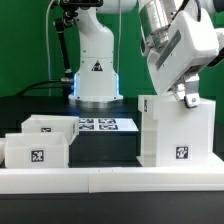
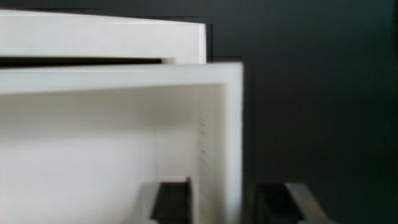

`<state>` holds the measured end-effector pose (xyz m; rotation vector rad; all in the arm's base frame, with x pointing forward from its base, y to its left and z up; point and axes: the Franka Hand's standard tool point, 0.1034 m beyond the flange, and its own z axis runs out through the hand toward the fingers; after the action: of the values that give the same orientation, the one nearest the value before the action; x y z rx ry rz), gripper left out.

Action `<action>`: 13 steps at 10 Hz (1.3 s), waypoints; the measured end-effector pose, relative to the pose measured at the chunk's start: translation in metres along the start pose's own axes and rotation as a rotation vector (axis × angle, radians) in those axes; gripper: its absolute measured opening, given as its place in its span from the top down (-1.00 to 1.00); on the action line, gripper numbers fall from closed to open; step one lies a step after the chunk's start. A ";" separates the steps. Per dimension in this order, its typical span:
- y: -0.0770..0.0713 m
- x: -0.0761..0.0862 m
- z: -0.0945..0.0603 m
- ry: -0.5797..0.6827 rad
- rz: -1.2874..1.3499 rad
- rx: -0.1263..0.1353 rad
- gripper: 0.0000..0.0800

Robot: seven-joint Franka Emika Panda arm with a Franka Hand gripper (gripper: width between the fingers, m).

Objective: Assemble drawer

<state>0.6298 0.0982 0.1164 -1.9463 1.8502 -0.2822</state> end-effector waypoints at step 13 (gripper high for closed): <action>-0.007 0.005 -0.046 -0.017 -0.584 0.017 -0.62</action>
Offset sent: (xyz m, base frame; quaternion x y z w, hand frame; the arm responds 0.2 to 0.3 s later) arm -0.0137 0.0064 0.0142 0.0111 -0.0153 -0.0459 0.9988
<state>0.6165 0.0851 0.1597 -2.4283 1.2224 -0.4509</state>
